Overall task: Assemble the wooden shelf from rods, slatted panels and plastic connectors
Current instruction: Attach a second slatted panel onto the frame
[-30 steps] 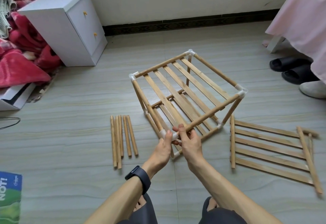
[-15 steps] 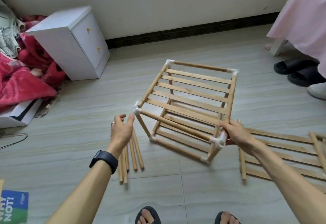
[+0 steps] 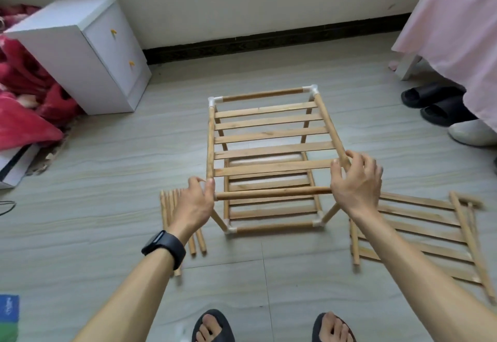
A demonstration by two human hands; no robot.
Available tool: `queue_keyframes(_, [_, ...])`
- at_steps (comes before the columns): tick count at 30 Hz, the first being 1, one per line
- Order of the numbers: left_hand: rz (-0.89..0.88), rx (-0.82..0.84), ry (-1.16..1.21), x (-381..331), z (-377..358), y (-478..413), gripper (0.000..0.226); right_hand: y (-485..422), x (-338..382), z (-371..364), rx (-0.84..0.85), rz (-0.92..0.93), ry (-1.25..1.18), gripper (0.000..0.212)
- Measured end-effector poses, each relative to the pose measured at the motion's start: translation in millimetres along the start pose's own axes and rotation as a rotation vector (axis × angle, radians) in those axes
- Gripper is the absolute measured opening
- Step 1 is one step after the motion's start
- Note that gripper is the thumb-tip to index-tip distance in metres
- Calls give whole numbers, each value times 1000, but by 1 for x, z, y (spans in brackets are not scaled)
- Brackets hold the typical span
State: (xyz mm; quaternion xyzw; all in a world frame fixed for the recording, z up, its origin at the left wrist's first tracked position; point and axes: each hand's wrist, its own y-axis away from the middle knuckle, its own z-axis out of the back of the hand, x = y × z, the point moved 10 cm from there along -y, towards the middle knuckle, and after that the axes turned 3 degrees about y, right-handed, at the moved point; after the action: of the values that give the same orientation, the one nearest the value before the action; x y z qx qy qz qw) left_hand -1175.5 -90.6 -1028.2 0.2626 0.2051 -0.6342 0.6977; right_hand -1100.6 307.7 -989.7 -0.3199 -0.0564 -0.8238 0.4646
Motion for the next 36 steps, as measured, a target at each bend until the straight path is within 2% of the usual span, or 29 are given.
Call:
queue_keyframes(2, [-15, 8, -75, -6, -3, 9, 43, 27, 43, -3, -43, 220, 65, 38])
queue_keyframes(3, [-10, 23, -75, -8, -6, 15, 43, 42, 64, -12, 1, 319, 68, 39])
queue_keyframes(5, [8, 50, -44, -12, -11, 25, 43, 72, 99, -40, 203, 435, 68, 39])
queue_keyframes(8, [19, 47, -54, -16, -14, 37, 46, 107, 144, -81, 459, 562, 197, 43])
queue_keyframes(11, [135, 188, 221, -13, -28, 40, 41, 131, 177, -103, 602, 651, 229, 41])
queue_keyframes(12, [198, 265, 368, -9, -33, 42, 36, 136, 182, -105, 613, 662, 226, 41])
queue_keyframes(14, [284, 430, 583, -4, -39, 49, 27, 141, 180, -103, 579, 665, 254, 59])
queue_keyframes(16, [299, 577, 614, -1, -41, 60, 27, 143, 168, -99, 519, 641, 291, 80])
queue_keyframes(17, [295, 585, 584, 1, -41, 62, 30, 144, 162, -95, 494, 623, 302, 80])
queue_keyframes(18, [274, 526, 532, 2, -37, 60, 30, 146, 158, -91, 465, 610, 304, 72])
queue_keyframes(20, [127, 225, 357, -4, -11, 47, 17, 151, 155, -81, 382, 621, 306, 52])
queue_keyframes(21, [-37, 88, 170, -18, 5, 47, 14, 153, 154, -77, 350, 626, 322, 46])
queue_keyframes(22, [-268, 20, -67, -43, 12, 53, 24, 155, 151, -75, 333, 620, 346, 43])
queue_keyframes(24, [-731, 38, -439, -85, -2, 79, 56, 157, 143, -69, 296, 607, 370, 41])
queue_keyframes(26, [-998, 115, -603, -107, -22, 104, 62, 158, 136, -59, 240, 625, 337, 42])
queue_keyframes(29, [-1096, 242, -686, -121, -47, 121, 55, 161, 122, -47, 198, 696, 281, 49])
queue_keyframes(32, [-1170, 267, -683, -134, -55, 136, 45, 165, 99, -43, 239, 780, 264, 50])
queue_keyframes(36, [-1153, 304, -697, -147, -71, 151, 54, 157, 71, -30, 325, 849, 248, 51])
